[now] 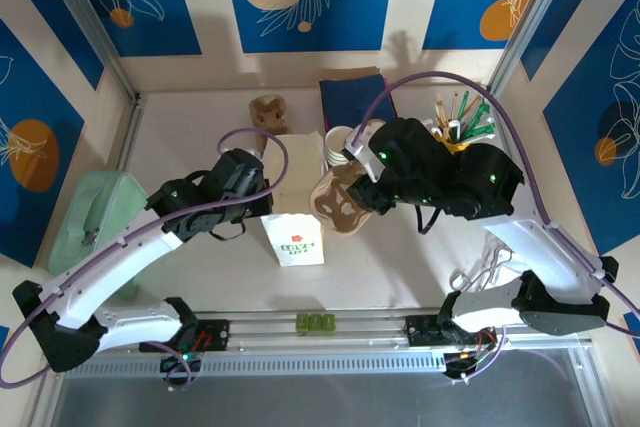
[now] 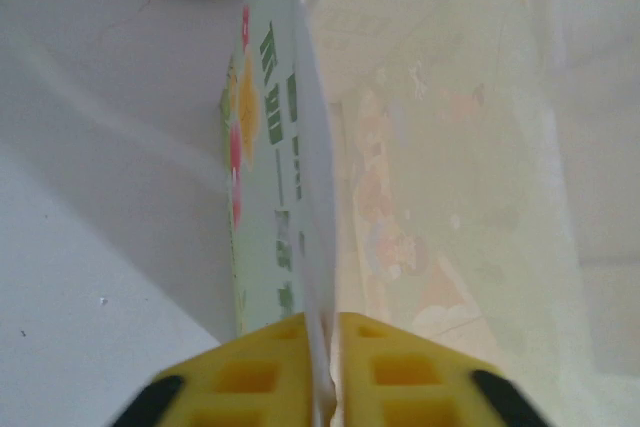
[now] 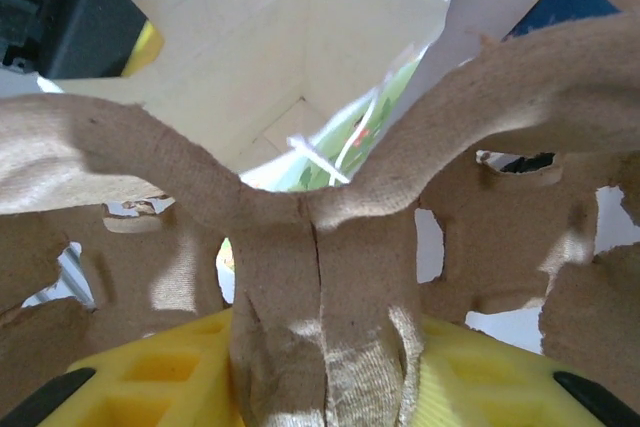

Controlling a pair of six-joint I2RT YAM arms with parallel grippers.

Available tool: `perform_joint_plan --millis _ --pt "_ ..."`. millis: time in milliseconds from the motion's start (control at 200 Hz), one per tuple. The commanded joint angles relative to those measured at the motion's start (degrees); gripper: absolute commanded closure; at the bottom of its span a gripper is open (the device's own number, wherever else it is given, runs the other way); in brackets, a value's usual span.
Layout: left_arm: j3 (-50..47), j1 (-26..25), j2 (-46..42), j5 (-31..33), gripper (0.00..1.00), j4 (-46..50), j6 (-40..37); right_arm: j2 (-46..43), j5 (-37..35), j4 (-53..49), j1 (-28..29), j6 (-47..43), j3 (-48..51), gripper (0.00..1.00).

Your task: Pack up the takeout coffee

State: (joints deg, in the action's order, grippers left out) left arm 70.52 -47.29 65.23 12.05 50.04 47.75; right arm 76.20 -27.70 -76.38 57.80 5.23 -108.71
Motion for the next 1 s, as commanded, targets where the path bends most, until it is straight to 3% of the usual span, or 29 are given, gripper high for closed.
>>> perform_joint_plan --millis 0,165,360,660,995 --pt "-0.71 -0.44 -1.1 -0.49 0.78 -1.14 1.03 2.64 -2.55 -0.57 0.4 -3.76 -3.12 0.6" --pt "0.49 -0.48 -3.43 0.23 0.63 0.77 0.97 7.25 -3.13 -0.04 -0.61 -6.56 -7.04 0.59" --pt "-0.17 -0.37 -9.55 2.84 0.54 2.04 0.31 12.88 -5.16 0.42 -0.65 -11.92 -10.43 0.59" --pt "-3.06 -0.31 -19.65 7.35 0.53 4.24 -1.12 20.1 -4.95 1.62 -1.03 -22.64 -15.96 0.58" --pt "-6.03 -0.22 -24.23 8.65 0.53 4.45 -0.55 24.41 -6.59 2.98 -0.31 -34.11 -17.5 0.58"
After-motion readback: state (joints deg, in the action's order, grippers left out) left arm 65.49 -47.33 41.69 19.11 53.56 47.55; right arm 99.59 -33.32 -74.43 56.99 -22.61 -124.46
